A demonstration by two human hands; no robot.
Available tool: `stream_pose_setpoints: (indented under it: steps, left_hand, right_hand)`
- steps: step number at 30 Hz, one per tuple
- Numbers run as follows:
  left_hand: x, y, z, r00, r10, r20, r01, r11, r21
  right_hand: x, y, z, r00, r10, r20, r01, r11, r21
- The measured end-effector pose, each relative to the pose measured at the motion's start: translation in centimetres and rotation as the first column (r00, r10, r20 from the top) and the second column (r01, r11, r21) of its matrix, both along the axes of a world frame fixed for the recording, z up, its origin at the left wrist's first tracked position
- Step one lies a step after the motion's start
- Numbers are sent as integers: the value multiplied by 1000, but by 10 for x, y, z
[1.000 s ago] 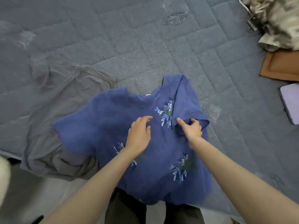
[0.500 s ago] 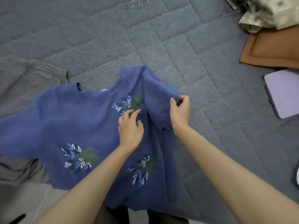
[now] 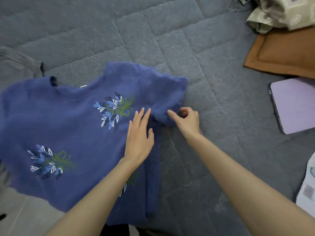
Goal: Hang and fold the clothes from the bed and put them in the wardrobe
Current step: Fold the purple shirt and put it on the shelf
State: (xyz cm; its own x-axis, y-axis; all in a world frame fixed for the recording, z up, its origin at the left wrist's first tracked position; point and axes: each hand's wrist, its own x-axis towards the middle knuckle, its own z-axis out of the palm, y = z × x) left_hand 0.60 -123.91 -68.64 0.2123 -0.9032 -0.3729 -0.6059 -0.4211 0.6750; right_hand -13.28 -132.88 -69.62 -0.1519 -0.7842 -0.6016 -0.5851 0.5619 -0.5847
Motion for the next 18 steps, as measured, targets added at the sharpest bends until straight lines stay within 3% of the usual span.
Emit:
stream_pose_setpoints:
  steps: [3,7,11,14,16,18]
  left_hand:
    - [6,26,0,1000,21,13,-22,999,25]
    - [10,59,2,988,2,155,1,1000,-20]
    - [0,87,6,949,84,304,-104,993,50]
    - [-13,110,7,921,35,389,-92,987,128]
    - [-21,128,6,916,-22,401,-73,972,221]
    - [-25,148,2,933,-10,360,-100,953,285]
  right_hand:
    - [5,15,-6,994,35,-99,-40,998,-53]
    - [-1,10,-6,959,-273,-78,259,954,-147]
    - [-7,17,0,938,-345,17,342,922,-179]
    - [-4,43,7,961,-274,31,276,955,-111]
    - [-4,69,10,992,-122,-12,120,988,-92]
    - [-5,99,13,998,54,42,-52,998,-35]
